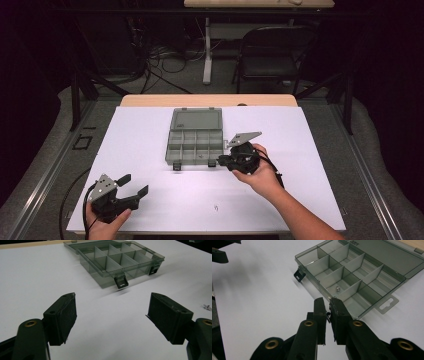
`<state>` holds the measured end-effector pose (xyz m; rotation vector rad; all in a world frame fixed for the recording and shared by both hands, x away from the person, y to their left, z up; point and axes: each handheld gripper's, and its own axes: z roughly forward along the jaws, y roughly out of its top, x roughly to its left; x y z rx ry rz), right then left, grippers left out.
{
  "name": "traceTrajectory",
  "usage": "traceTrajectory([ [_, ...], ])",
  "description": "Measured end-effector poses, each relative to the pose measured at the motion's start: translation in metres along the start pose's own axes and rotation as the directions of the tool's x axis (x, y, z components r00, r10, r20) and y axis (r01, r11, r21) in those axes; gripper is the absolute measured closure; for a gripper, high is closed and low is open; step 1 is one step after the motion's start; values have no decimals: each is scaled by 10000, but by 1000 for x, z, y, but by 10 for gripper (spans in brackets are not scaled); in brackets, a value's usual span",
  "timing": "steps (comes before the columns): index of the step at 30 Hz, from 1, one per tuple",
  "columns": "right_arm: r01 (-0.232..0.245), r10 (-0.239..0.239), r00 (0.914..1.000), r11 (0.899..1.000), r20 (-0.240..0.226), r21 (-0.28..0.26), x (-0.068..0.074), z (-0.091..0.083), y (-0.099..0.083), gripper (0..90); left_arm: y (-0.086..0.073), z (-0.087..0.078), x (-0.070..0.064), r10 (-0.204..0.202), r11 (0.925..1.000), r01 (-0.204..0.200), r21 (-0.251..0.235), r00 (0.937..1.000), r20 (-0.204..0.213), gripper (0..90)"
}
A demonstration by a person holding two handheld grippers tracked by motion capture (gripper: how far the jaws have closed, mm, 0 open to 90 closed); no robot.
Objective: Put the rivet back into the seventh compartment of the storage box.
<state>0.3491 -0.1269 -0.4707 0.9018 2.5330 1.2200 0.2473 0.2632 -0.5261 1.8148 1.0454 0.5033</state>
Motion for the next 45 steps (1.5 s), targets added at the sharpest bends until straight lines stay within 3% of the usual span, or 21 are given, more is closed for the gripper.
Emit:
traceTrajectory([
  [13,79,-80,9997,10000,213,52,-2,16,20,833,0,0,0,-58,10000,58,-67,10000,22,230],
  [22,-99,95,9996,9998,272,143,-7,46,37,833,0,-1,2,-35,10000,35,-56,10000,12,229],
  [28,-175,159,9988,9993,466,339,-12,62,39,833,0,-1,2,-22,10000,22,-23,10000,32,230],
  [45,-411,360,9960,9973,813,616,-25,84,32,833,0,0,2,18,10000,-18,-13,10000,59,229],
])
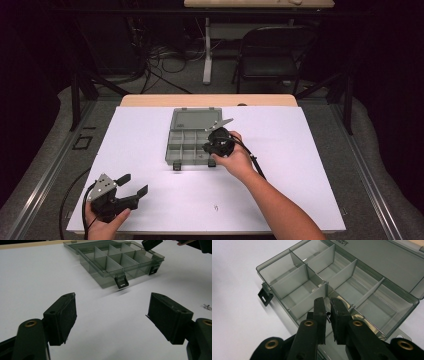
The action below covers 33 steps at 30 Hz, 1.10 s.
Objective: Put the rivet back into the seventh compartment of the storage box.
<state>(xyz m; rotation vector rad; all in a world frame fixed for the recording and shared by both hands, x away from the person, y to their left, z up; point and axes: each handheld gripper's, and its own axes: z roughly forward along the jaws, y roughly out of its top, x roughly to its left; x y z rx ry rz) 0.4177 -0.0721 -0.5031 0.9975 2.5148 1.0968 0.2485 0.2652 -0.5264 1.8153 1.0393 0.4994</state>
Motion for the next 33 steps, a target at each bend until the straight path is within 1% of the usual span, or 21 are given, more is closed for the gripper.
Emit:
traceTrajectory([
  [4,-40,40,10000,10000,-6,-83,2,2,0,833,0,0,0,-27,10000,27,-30,10000,-9,229],
  [5,23,-23,10000,10000,7,20,3,3,0,833,0,0,0,-31,10000,31,-28,10000,-6,230],
  [6,62,-62,10000,10000,-28,-3,3,5,-1,833,0,0,0,-9,10000,9,-17,10000,5,230],
  [7,62,-62,10000,10000,-28,-3,3,5,-1,833,0,0,0,-9,10000,9,-17,10000,5,229],
  [8,14,-14,10000,9999,6,105,4,7,-2,833,0,0,0,-35,10000,36,-15,10000,19,230],
  [12,-18,18,10000,10000,-51,83,4,8,-3,832,0,0,0,-14,10000,14,-20,10000,11,229],
  [14,-59,59,10000,10000,-61,51,4,8,-3,770,0,0,0,-24,10000,24,-18,10000,11,230],
  [16,-44,43,10000,10000,-88,-55,4,8,-3,753,0,0,0,-9,10000,9,-11,10000,12,230],
  [17,16,-16,10000,10000,-48,10,4,7,-3,733,0,0,0,-10,10000,10,-13,10000,11,230],
  [18,51,-51,10000,10000,39,-13,4,6,-3,689,0,0,0,-15,10000,15,-24,10000,7,230],
  [20,17,-16,9999,9999,99,-108,5,3,-4,641,0,0,0,-28,10000,28,-32,10000,5,229],
  [21,17,-16,9999,9999,99,-108,5,3,-4,641,0,0,0,-39,10000,39,-36,10000,0,229],
  [23,-38,40,9999,9999,147,-99,6,-2,-5,604,0,0,0,-105,9999,105,-44,9999,24,229],
  [24,17,-16,9999,9999,123,-141,6,-7,-7,591,0,0,0,-49,10000,49,-27,10000,6,230],
  [25,17,-16,9999,9999,123,-141,6,-7,-7,591,0,0,0,-49,10000,49,-27,10000,6,230],
  [27,-46,47,10000,9999,78,-125,6,-12,-9,580,0,0,0,-28,10000,28,-29,10000,-6,230],
  [28,-34,35,10000,9998,67,-182,6,-14,-11,561,0,0,0,-34,10000,34,-32,10000,-6,230],
  [29,-74,75,9999,9998,69,-161,7,-18,-14,520,0,0,0,-37,10000,37,-24,10000,-20,230],
  [31,-110,111,9999,9997,46,-233,8,-21,-15,503,0,0,0,-37,10000,37,-23,10000,-21,230],
  [32,-35,37,10000,9993,42,-372,11,-25,-19,456,0,0,0,-42,10000,42,-17,10000,-16,230],
  [33,-35,37,10000,9993,42,-372,11,-25,-19,456,0,0,0,-23,10000,23,-19,10000,-15,230],
])
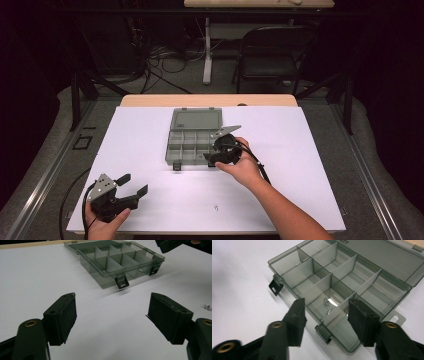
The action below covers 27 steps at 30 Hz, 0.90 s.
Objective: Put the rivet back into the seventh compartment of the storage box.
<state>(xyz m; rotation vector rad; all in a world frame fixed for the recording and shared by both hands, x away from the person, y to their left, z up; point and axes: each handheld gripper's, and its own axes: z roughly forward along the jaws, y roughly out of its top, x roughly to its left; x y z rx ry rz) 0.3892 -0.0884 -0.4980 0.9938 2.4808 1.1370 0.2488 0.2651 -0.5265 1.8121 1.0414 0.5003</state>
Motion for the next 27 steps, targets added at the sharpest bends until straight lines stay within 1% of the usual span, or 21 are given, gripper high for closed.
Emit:
traceTrajectory([
  [1,110,-110,9999,9999,-17,-92,3,-4,-3,415,0,0,0,2,10000,-2,3,10000,-8,230],
  [4,228,-227,9997,9997,39,-41,6,-9,-5,397,0,0,0,-29,10000,29,2,10000,-4,230],
  [5,334,-333,9994,9993,80,-148,10,-12,-8,392,0,0,-1,-36,10000,36,-4,10000,-7,230],
  [7,381,-380,9993,9991,61,-185,12,-14,-9,392,0,0,0,9,10000,-9,5,10000,-19,230],
  [8,419,-418,9991,9989,39,-200,16,-18,-12,392,0,0,-1,-30,10000,30,-1,10000,-12,229],
  [11,442,-443,9990,9988,-2,-197,19,-21,-15,392,0,0,0,7,10000,-7,6,10000,-31,230],
  [12,467,-470,9989,9985,-75,-293,22,-25,-19,392,0,0,0,3,10000,-3,1,10000,-32,229],
  [13,467,-470,9989,9985,-75,-293,22,-25,-19,392,0,-1,0,8,10000,-8,4,10000,-33,229],
  [14,467,-470,9989,9983,-87,-354,25,-28,-24,394,0,-1,0,3,10000,-3,1,10000,-39,230],
  [15,467,-470,9989,9983,-87,-354,25,-28,-24,394,0,-1,0,3,10000,-3,1,10000,-39,230],
  [18,521,-527,9985,9978,-119,-402,28,-33,-33,397,0,-1,-1,0,10000,0,-5,10000,-42,230],
  [19,422,-432,9988,9980,-218,-472,31,-36,-40,405,0,-1,-1,-24,10000,24,-7,10000,-37,230],
  [20,422,-432,9988,9980,-218,-472,31,-36,-40,405,0,-1,-1,-30,10000,30,-10,10000,-44,230],
  [21,477,-492,9984,9973,-262,-556,32,-38,-44,411,0,-1,-1,-31,10000,31,-12,10000,-40,230],
  [22,521,-538,9983,9965,-231,-660,36,-41,-51,423,0,0,-1,-44,10000,44,-31,10000,-52,230],
  [23,521,-538,9983,9965,-231,-660,36,-41,-51,423,0,0,-1,-47,10000,47,-35,10000,-52,230],
  [24,543,-563,9980,9960,-275,-706,39,-45,-57,429,0,0,-1,-26,10000,26,-24,10000,-56,230],
  [26,558,-582,9979,9955,-293,-766,40,-46,-59,438,0,0,-1,-12,10000,12,-28,10000,-47,230],
  [27,516,-543,9981,9948,-292,-874,43,-49,-64,456,0,0,-1,20,10000,-20,-24,10000,-60,229],
])
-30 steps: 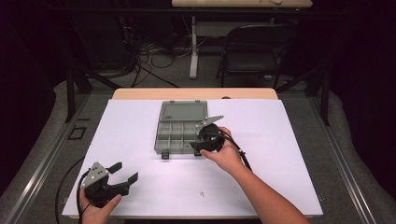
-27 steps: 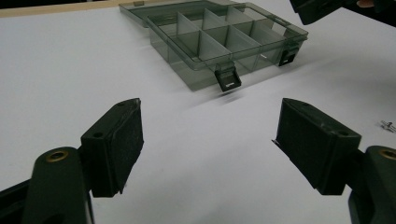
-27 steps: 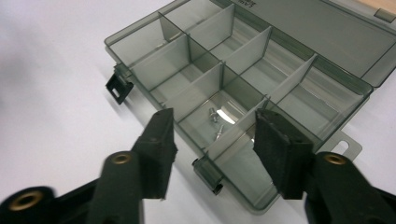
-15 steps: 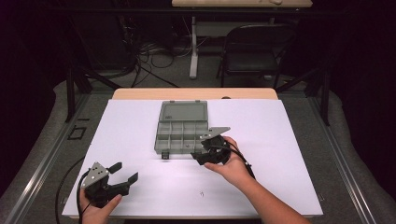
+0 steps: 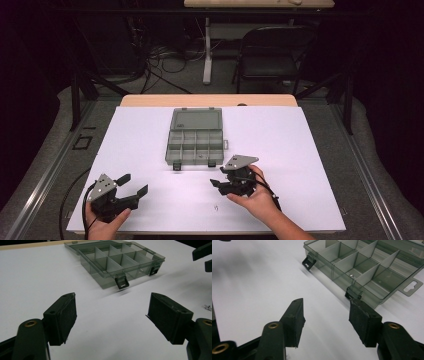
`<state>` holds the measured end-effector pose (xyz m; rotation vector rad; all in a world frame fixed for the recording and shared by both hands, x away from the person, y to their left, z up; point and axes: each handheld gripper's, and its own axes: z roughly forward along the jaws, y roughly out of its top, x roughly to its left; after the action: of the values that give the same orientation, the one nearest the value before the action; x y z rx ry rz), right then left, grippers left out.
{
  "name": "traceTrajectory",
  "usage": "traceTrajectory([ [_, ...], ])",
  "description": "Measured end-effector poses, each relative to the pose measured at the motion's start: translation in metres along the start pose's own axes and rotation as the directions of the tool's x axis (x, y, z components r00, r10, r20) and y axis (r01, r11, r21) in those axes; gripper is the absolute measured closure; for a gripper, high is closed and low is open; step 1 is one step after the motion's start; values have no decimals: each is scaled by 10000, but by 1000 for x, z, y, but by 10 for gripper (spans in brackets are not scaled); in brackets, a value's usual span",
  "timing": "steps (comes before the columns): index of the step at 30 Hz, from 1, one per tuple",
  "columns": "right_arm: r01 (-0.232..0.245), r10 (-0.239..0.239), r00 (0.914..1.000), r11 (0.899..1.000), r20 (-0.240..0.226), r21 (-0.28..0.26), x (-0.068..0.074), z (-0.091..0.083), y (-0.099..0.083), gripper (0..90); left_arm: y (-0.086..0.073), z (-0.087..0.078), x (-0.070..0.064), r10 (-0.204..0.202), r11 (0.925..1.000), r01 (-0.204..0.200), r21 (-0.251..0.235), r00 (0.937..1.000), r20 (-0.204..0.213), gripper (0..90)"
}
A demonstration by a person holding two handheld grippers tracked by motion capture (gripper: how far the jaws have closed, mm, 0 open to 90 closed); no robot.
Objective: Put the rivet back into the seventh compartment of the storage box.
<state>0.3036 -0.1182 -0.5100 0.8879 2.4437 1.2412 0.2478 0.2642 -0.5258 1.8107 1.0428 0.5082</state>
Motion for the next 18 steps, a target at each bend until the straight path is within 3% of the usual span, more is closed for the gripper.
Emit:
traceTrajectory([
  [7,10,-10,9999,10000,-133,-45,7,-4,-16,536,0,0,0,-60,10000,60,-7,10000,-1,230],
  [11,-233,231,9989,9997,-417,-49,11,-1,-27,607,0,0,0,-27,10000,27,3,10000,5,230],
  [12,-194,203,9983,9997,-545,168,13,-2,-31,645,0,0,0,-28,10000,28,-1,10000,12,230],
  [18,-179,200,9965,9995,-809,272,19,1,-37,686,0,0,0,-26,10000,26,1,10000,11,230],
])
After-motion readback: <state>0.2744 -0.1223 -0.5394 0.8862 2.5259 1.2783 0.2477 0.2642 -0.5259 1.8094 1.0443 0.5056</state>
